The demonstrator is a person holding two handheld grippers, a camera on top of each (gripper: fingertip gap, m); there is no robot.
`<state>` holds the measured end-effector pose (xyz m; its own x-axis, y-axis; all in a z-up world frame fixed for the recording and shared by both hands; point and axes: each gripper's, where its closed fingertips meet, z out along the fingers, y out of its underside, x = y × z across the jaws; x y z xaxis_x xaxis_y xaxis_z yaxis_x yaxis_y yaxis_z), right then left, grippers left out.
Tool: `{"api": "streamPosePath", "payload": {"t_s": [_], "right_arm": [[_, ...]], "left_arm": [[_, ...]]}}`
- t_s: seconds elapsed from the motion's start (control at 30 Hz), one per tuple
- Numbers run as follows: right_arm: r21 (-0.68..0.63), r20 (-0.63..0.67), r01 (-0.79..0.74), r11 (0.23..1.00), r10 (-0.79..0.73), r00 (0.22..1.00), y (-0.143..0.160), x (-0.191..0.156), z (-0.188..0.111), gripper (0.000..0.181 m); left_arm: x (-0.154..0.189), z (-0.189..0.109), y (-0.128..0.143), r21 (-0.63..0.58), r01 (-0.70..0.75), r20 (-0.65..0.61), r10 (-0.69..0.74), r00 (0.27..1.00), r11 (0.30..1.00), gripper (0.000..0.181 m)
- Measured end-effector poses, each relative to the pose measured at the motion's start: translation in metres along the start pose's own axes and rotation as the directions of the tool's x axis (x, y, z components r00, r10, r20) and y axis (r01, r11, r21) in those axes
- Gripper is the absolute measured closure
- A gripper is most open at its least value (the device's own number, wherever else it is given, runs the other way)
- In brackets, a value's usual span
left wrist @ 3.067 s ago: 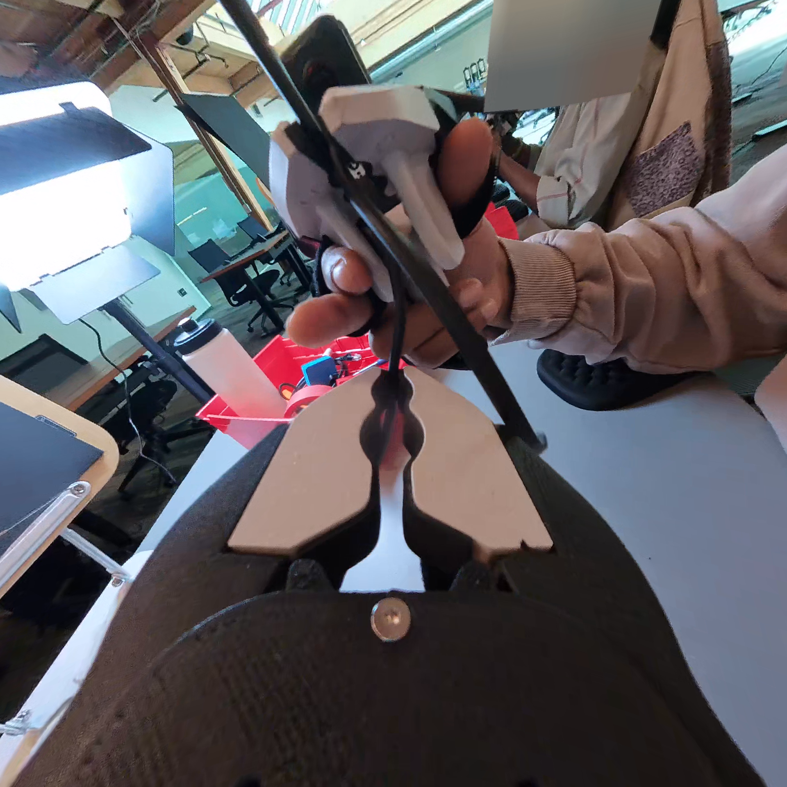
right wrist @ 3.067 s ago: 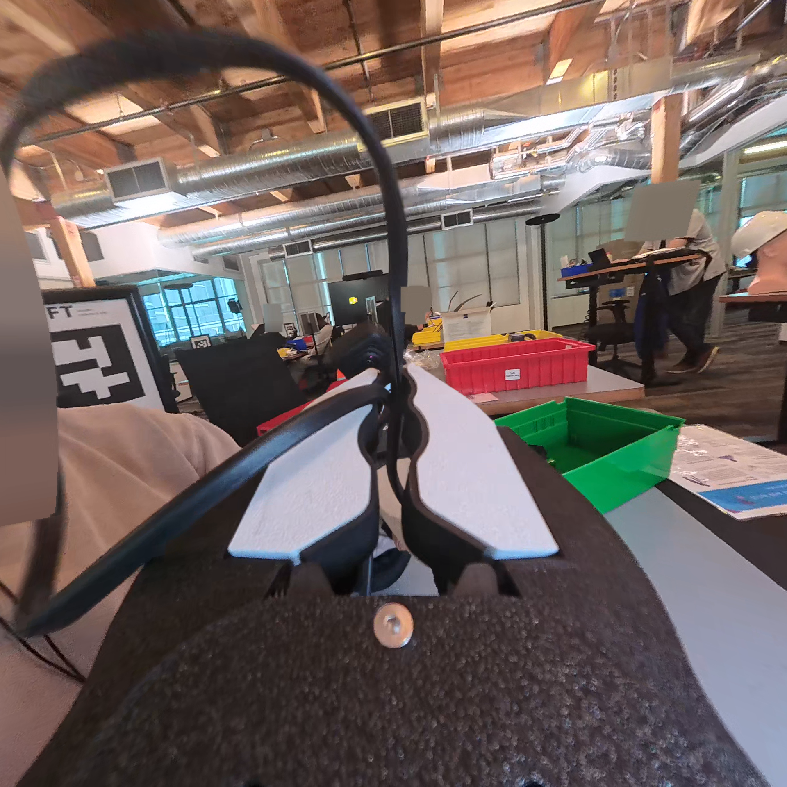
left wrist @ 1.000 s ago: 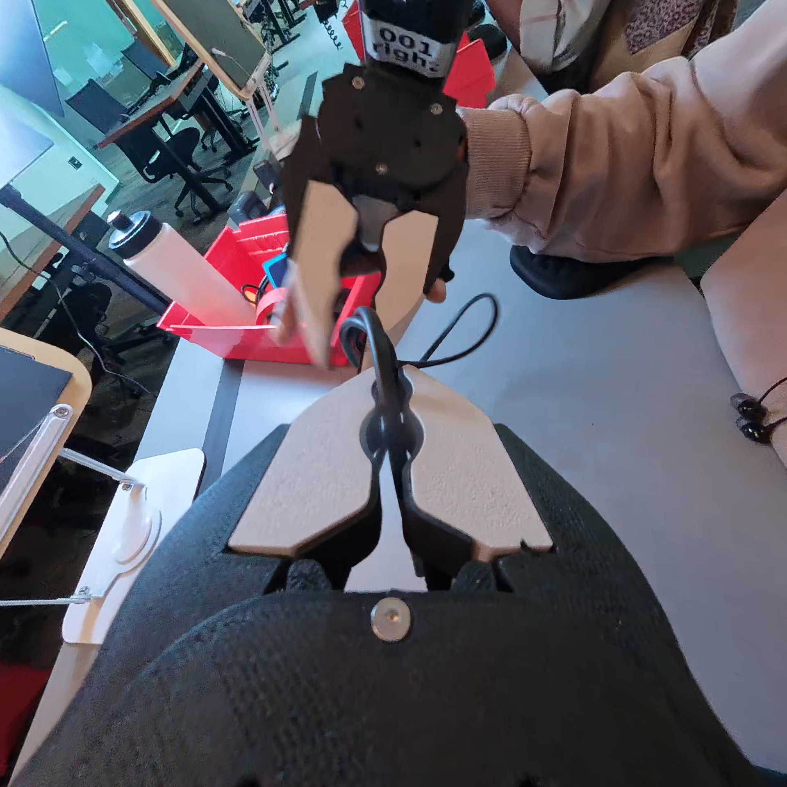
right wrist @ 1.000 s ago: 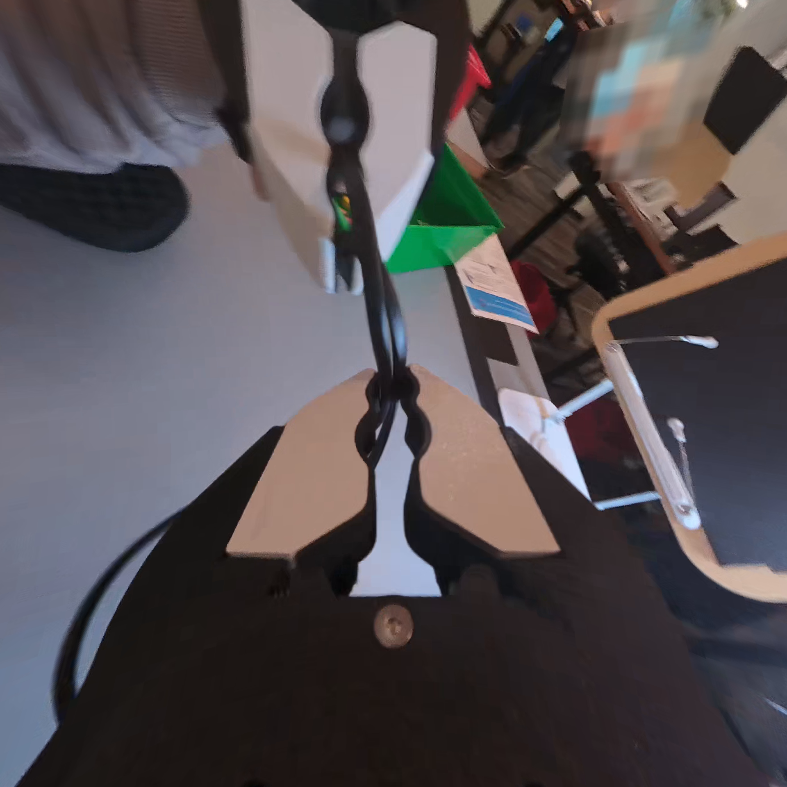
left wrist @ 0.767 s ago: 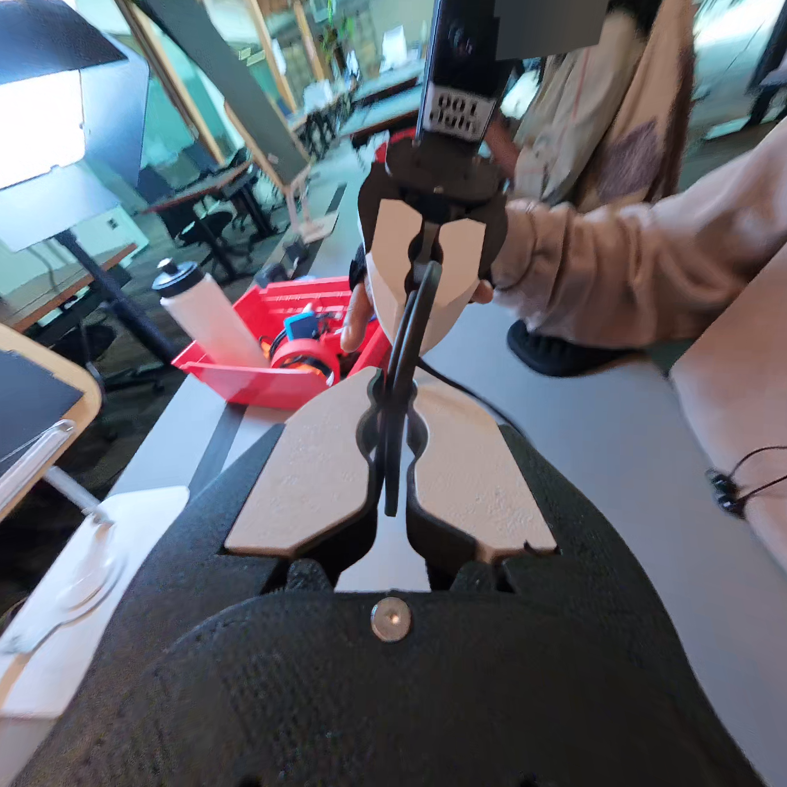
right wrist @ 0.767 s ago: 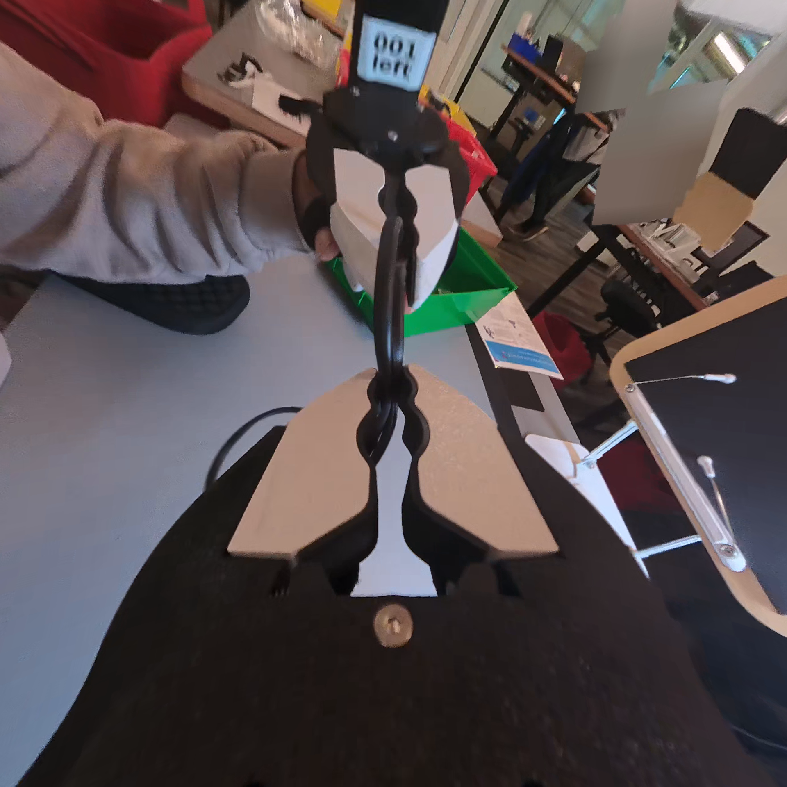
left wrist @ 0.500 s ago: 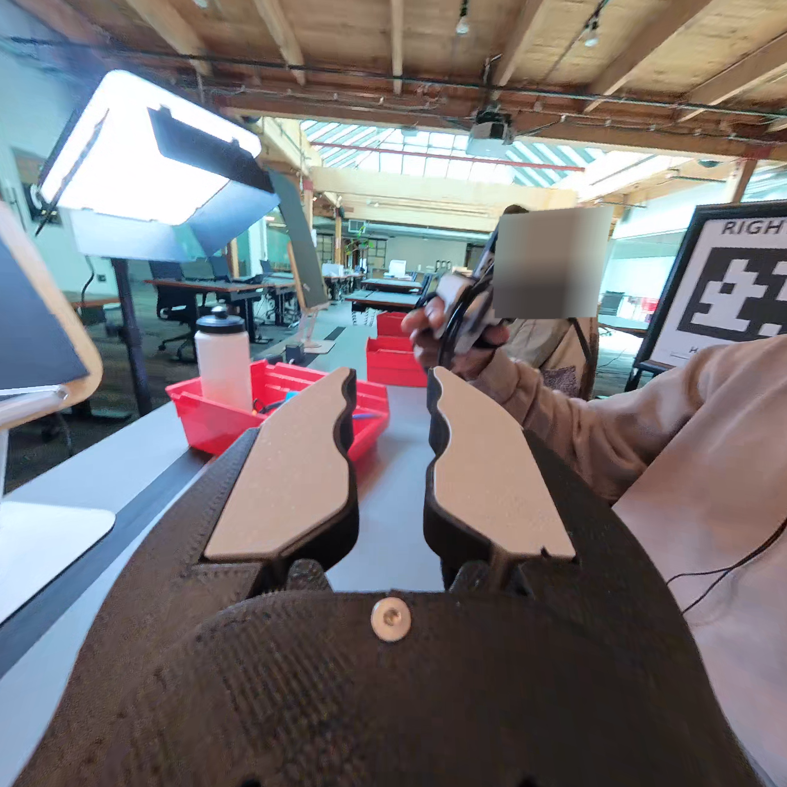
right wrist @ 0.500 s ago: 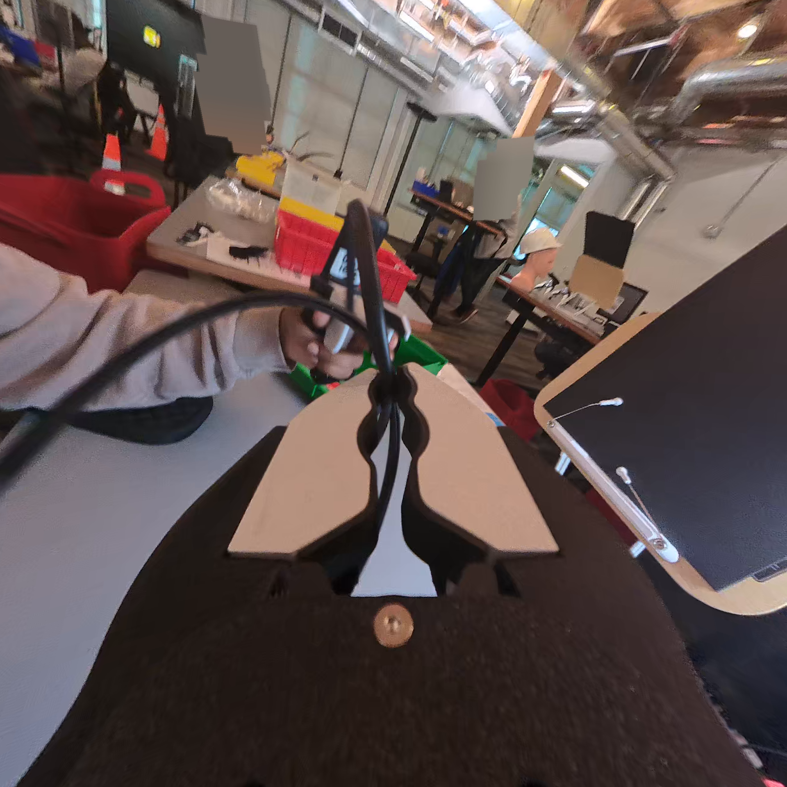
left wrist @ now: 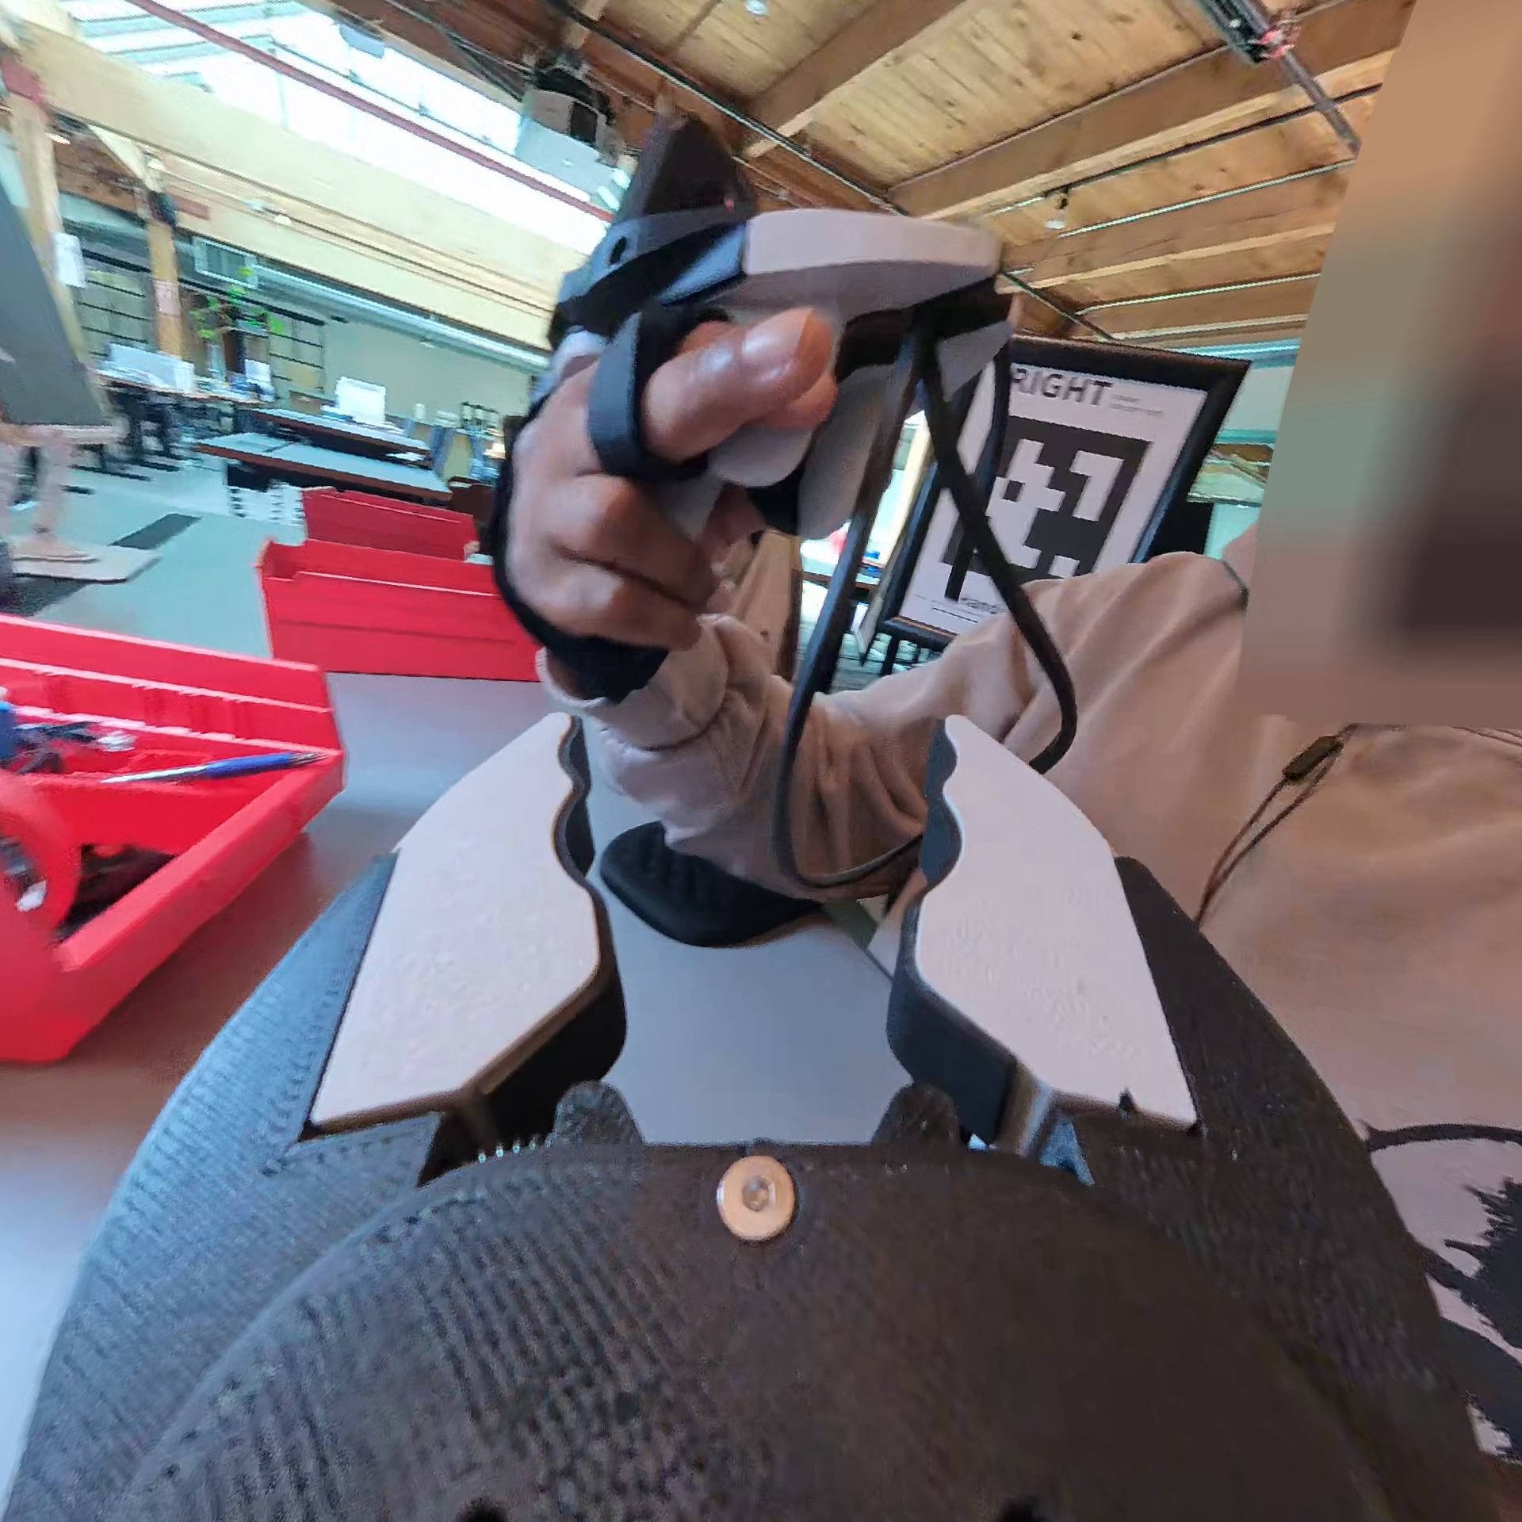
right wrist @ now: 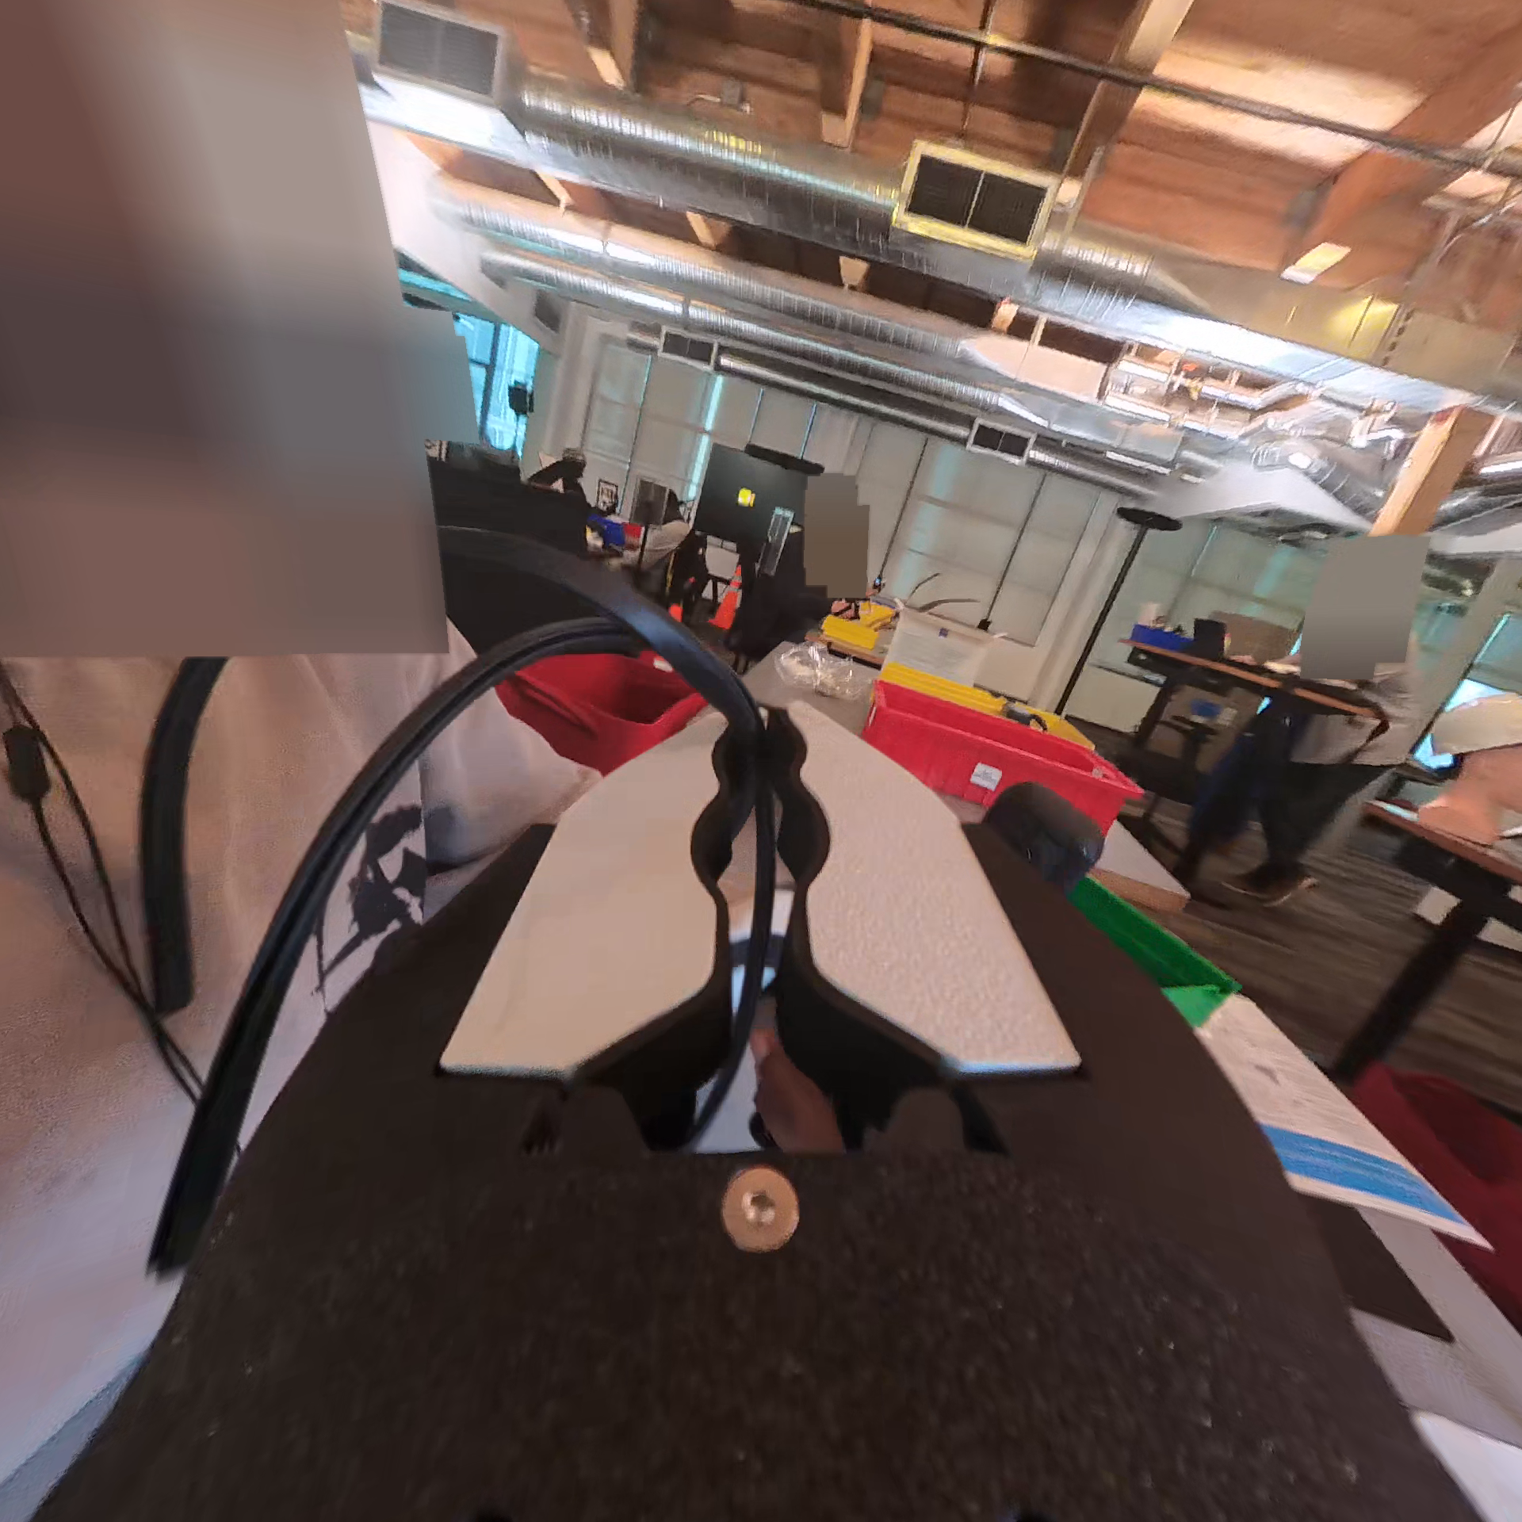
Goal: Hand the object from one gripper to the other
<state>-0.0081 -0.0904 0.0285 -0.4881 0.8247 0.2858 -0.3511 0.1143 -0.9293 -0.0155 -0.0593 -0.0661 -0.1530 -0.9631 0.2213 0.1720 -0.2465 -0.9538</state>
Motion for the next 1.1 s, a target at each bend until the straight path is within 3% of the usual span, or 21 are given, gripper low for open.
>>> {"api": "streamPosePath", "payload": {"t_s": [0.1,0.23,0.33,0.4,0.5,0.57,0.73,0.87,1.0,1.1], "right_arm": [[-0.089,-0.044,0.028,0.996,-0.032,0.999,0.02,0.009,0.002,0.175],[-0.155,-0.129,0.053,0.986,-0.074,0.989,0.029,0.026,-0.007,0.175],[-0.16,-0.163,0.061,0.985,-0.088,0.983,0.027,0.033,-0.014,0.175],[-0.164,-0.186,0.067,0.984,-0.098,0.978,0.025,0.038,-0.019,0.175],[-0.228,-0.22,0.103,0.968,-0.155,0.963,0.031,0.045,-0.026,0.175],[-0.277,-0.26,0.114,0.954,-0.188,0.947,0.035,0.053,-0.034,0.175],[-0.559,-0.253,0.213,0.802,-0.409,0.877,0.074,0.067,-0.038,0.17],[-0.728,-0.188,0.258,0.635,-0.547,0.816,0.098,0.074,-0.038,0.151],[-0.751,-0.218,0.12,0.649,-0.415,0.883,0.105,0.072,-0.06,0.14],[-0.631,-0.316,-0.034,0.775,-0.217,0.924,0.088,0.072,-0.076,0.128]], "left_arm": [[0.024,0.015,-0.001,-0.028,0.031,-0.106,-0.034,0.994,0.999,0.101],[0.027,0.023,0.003,-0.081,0.011,-0.086,-0.018,0.996,0.997,0.113],[0.013,0.018,0.005,-0.103,-0.004,-0.016,0.003,1.0,0.995,0.136],[0.001,0.014,0.009,-0.146,-0.023,0.059,0.032,0.998,0.989,0.169],[-0.024,-0.001,0.007,-0.252,-0.071,0.239,0.133,0.962,0.965,0.173],[-0.036,-0.019,-0.01,-0.24,-0.084,0.358,0.168,0.919,0.967,0.174],[-0.048,-0.06,-0.054,-0.134,-0.142,0.552,0.193,0.811,0.981,0.176],[-0.044,-0.081,-0.077,-0.057,-0.189,0.603,0.184,0.776,0.98,0.175],[-0.034,-0.101,-0.098,-0.026,-0.246,0.632,0.206,0.747,0.969,0.176],[-0.032,-0.112,-0.101,-0.118,-0.298,0.665,0.298,0.684,0.947,0.176]]}}
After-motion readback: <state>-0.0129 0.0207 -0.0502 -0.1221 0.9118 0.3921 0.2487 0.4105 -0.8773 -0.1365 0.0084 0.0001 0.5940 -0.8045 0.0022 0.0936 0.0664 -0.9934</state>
